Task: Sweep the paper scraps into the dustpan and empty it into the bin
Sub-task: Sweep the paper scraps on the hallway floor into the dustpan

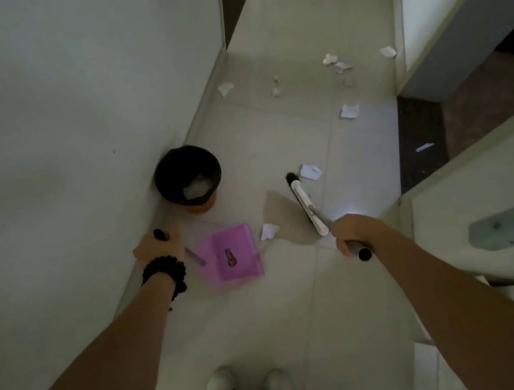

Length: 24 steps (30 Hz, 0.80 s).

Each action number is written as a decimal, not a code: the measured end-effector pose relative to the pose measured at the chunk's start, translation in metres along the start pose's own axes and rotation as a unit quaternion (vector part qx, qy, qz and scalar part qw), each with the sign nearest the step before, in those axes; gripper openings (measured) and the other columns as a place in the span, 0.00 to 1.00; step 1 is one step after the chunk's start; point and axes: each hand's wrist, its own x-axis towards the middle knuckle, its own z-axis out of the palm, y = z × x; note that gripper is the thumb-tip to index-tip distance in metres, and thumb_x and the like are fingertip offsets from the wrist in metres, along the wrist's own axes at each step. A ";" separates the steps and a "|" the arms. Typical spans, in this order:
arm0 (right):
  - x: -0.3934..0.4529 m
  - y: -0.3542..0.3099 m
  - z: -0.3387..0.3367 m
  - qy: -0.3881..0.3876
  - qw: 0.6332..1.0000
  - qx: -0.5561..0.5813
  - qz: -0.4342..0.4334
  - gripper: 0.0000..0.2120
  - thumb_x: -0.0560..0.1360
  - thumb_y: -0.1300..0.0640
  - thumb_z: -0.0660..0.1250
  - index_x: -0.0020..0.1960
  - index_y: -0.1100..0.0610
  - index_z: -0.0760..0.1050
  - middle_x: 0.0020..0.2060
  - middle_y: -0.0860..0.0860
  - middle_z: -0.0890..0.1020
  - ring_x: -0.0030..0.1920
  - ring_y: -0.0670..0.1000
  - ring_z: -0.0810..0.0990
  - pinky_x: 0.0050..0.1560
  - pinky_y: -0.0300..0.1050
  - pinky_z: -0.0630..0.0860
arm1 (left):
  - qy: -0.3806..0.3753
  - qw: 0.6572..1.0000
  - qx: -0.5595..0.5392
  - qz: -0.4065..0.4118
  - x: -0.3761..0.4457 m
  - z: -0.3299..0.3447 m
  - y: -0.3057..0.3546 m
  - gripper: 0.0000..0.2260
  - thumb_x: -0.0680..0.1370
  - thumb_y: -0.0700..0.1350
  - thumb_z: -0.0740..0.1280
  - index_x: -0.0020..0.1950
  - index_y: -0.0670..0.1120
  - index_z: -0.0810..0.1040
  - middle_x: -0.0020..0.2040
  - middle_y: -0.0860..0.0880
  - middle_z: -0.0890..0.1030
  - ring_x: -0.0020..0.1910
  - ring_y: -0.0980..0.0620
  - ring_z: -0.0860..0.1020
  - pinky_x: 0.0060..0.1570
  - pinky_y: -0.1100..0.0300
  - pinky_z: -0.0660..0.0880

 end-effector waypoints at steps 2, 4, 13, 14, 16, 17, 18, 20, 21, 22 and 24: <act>0.001 -0.002 -0.002 -0.012 0.999 -0.033 -0.008 0.15 0.74 0.67 0.63 0.28 0.62 0.72 0.23 0.53 0.78 0.38 0.57 0.79 0.36 0.42 0.76 | -0.003 1.000 0.003 -0.012 -0.007 0.014 -0.004 0.18 0.78 0.46 0.58 0.32 0.39 0.77 0.36 0.42 0.84 0.35 0.45 0.80 0.46 0.52 0.78; 0.003 0.000 0.002 -0.014 0.998 -0.049 -0.030 0.10 0.76 0.66 0.60 0.48 0.72 0.77 0.41 0.58 0.82 0.30 0.51 0.72 0.23 0.35 0.70 | -0.011 1.000 -0.002 -0.016 -0.014 0.023 -0.002 0.15 0.78 0.46 0.59 0.34 0.42 0.75 0.35 0.42 0.81 0.30 0.48 0.74 0.38 0.55 0.76; -0.007 -0.027 0.087 -0.073 0.984 -0.146 -0.077 0.14 0.75 0.66 0.59 0.56 0.69 0.78 0.44 0.61 0.79 0.39 0.57 0.76 0.46 0.44 0.71 | -0.046 0.997 -0.014 -0.063 -0.008 0.029 -0.010 0.15 0.76 0.50 0.64 0.35 0.41 0.74 0.39 0.37 0.85 0.40 0.40 0.85 0.50 0.47 0.82; -0.011 -0.031 0.089 -0.082 0.985 -0.135 -0.070 0.14 0.74 0.66 0.59 0.56 0.68 0.79 0.39 0.59 0.77 0.34 0.54 0.72 0.45 0.43 0.72 | -0.050 0.997 -0.020 -0.063 -0.009 0.030 -0.012 0.14 0.76 0.50 0.65 0.36 0.41 0.75 0.38 0.38 0.84 0.39 0.41 0.84 0.49 0.47 0.82; -0.014 -0.035 0.089 -0.092 0.986 -0.117 -0.071 0.14 0.75 0.65 0.59 0.55 0.68 0.80 0.31 0.55 0.73 0.29 0.51 0.70 0.34 0.40 0.71 | -0.051 0.997 -0.024 -0.058 -0.012 0.030 -0.015 0.13 0.76 0.49 0.66 0.37 0.41 0.75 0.35 0.41 0.80 0.35 0.45 0.80 0.44 0.49 0.80; -0.014 -0.036 0.088 -0.091 0.990 -0.083 -0.068 0.13 0.75 0.65 0.59 0.53 0.67 0.80 0.31 0.55 0.73 0.29 0.51 0.71 0.31 0.39 0.70 | -0.055 0.997 -0.006 -0.049 -0.013 0.030 -0.015 0.13 0.76 0.49 0.66 0.37 0.42 0.75 0.35 0.43 0.79 0.33 0.46 0.77 0.38 0.54 0.78; -0.013 -0.037 0.086 -0.095 0.993 -0.047 -0.057 0.11 0.75 0.66 0.58 0.48 0.66 0.79 0.32 0.57 0.76 0.31 0.53 0.74 0.31 0.40 0.70 | -0.066 0.997 0.014 -0.044 -0.014 0.030 -0.014 0.12 0.77 0.49 0.65 0.37 0.42 0.75 0.34 0.44 0.78 0.31 0.47 0.75 0.34 0.58 0.74; -0.014 -0.042 0.083 -0.105 0.993 -0.001 -0.049 0.11 0.75 0.67 0.56 0.36 0.63 0.73 0.37 0.60 0.78 0.33 0.55 0.76 0.32 0.42 0.72 | -0.083 0.995 0.030 -0.037 -0.014 0.034 -0.011 0.13 0.77 0.48 0.64 0.36 0.42 0.75 0.33 0.45 0.78 0.29 0.48 0.74 0.31 0.61 0.68; -0.014 -0.044 0.081 -0.108 0.993 0.026 -0.042 0.13 0.75 0.67 0.56 0.33 0.62 0.71 0.36 0.60 0.77 0.31 0.54 0.76 0.32 0.42 0.72 | -0.091 0.995 0.032 -0.033 -0.015 0.036 -0.008 0.14 0.77 0.48 0.63 0.35 0.42 0.74 0.33 0.44 0.78 0.29 0.47 0.74 0.32 0.60 0.68; -0.018 -0.048 0.076 -0.114 0.991 0.064 -0.029 0.16 0.76 0.67 0.55 0.31 0.61 0.71 0.32 0.59 0.77 0.28 0.52 0.75 0.31 0.40 0.71 | -0.095 0.994 0.040 -0.029 -0.016 0.037 -0.006 0.14 0.77 0.48 0.63 0.35 0.41 0.74 0.33 0.44 0.78 0.30 0.47 0.74 0.32 0.60 0.67; -0.026 -0.054 0.060 -0.125 0.985 0.121 -0.013 0.21 0.77 0.66 0.56 0.27 0.60 0.73 0.19 0.52 0.75 0.18 0.46 0.73 0.22 0.33 0.68 | -0.104 0.992 0.064 -0.020 -0.019 0.039 -0.001 0.15 0.77 0.48 0.62 0.34 0.41 0.73 0.33 0.44 0.78 0.29 0.46 0.73 0.29 0.61 0.65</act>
